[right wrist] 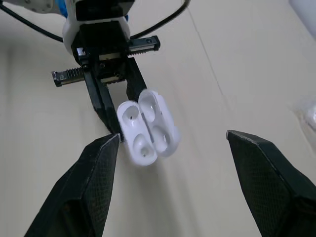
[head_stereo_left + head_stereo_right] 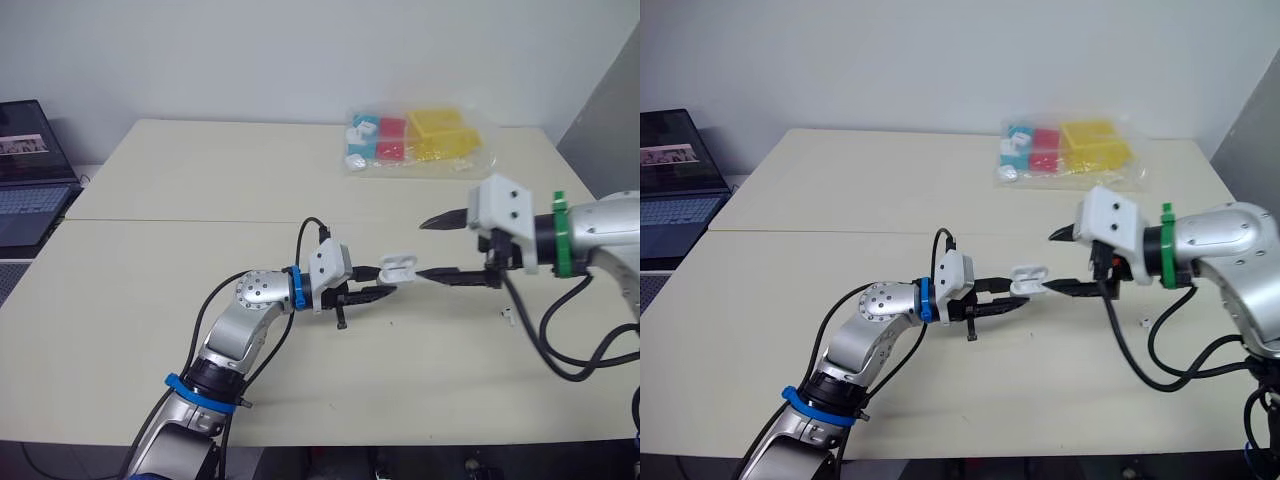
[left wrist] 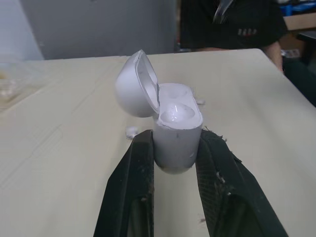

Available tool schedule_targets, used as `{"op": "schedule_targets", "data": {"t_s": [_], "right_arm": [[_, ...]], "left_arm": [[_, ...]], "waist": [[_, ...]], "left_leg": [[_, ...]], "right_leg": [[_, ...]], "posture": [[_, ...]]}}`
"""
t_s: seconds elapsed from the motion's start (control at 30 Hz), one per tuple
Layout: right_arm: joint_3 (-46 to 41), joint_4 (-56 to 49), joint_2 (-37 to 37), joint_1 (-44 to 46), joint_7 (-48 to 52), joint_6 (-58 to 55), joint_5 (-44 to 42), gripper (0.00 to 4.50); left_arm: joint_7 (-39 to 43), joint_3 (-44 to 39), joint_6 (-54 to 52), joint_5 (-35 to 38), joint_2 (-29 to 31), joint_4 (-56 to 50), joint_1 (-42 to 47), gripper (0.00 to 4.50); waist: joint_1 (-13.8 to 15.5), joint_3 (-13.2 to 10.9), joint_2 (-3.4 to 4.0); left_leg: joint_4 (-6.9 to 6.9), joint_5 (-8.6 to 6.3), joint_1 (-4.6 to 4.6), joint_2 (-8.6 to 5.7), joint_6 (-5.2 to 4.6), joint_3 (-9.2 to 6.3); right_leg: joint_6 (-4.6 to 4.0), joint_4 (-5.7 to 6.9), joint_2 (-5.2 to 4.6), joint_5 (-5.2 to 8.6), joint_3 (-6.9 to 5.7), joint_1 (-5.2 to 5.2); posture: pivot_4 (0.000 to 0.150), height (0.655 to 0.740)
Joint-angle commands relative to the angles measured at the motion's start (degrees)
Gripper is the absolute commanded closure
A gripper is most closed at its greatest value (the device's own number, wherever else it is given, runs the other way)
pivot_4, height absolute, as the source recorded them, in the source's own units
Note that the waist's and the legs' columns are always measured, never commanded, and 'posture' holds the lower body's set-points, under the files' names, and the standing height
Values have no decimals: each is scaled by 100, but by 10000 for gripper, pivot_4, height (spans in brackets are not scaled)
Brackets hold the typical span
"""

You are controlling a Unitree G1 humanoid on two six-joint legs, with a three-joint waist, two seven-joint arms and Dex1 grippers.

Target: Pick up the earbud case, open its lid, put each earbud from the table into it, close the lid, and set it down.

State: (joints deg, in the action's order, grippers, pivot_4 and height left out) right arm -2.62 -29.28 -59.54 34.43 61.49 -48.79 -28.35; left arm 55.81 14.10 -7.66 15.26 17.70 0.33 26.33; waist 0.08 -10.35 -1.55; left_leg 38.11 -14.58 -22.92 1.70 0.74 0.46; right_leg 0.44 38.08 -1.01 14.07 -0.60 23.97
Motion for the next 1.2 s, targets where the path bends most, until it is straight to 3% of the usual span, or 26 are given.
{"op": "schedule_targets", "data": {"t_s": [0.03,0.07,0.2,0.43,0.6,0.9,1.2], "right_arm": [[-957,-257,-248,-583,-262,-686,-306,8983],[-1116,-328,-284,-775,-346,-759,-311,8983],[-1818,-642,-255,-1841,-718,-1058,-252,79],[-2282,-785,956,-3547,-2731,-1920,644,0],[-2246,-663,1105,-3558,-2948,-2284,577,0],[-1454,658,913,-2657,-2847,-2274,504,0],[-992,963,982,-2602,-2950,-1883,643,0]], "left_arm": [[-247,-230,185,10,-47,-169,-72,37016],[-274,-235,165,21,-46,-209,-100,37016],[-289,-241,114,59,-18,-279,-171,37016],[-119,-128,108,75,46,-408,-264,37016],[-18,-54,129,63,72,-480,-326,37016],[102,60,307,-7,50,-385,-328,37016],[54,54,266,-9,63,-422,-367,37016]], "waist": [[15,0,0],[21,0,0],[43,0,0],[40,5,0],[-19,13,19],[-17,12,18],[-17,12,18]], "left_leg": [[-1,0,1,0,0,1],[-3,0,0,-1,0,1],[-1,0,0,-3,0,3],[1,0,20,-3,0,1],[1,0,33,-5,-1,12],[-3,0,40,-12,-1,9],[-4,0,37,-9,-1,3]], "right_leg": [[-1,-1,-1,0,1,-1],[-1,-3,-3,0,0,-1],[5,-1,-4,3,1,-3],[26,-1,0,15,-2,-24],[30,2,2,12,5,-30],[21,-10,23,10,1,-43],[21,-14,25,10,4,-41]], "posture": [[1500,7400],[1500,7400],[1500,7400],[1500,7400],[1500,7400],[1500,7400],[1500,7400]]}}
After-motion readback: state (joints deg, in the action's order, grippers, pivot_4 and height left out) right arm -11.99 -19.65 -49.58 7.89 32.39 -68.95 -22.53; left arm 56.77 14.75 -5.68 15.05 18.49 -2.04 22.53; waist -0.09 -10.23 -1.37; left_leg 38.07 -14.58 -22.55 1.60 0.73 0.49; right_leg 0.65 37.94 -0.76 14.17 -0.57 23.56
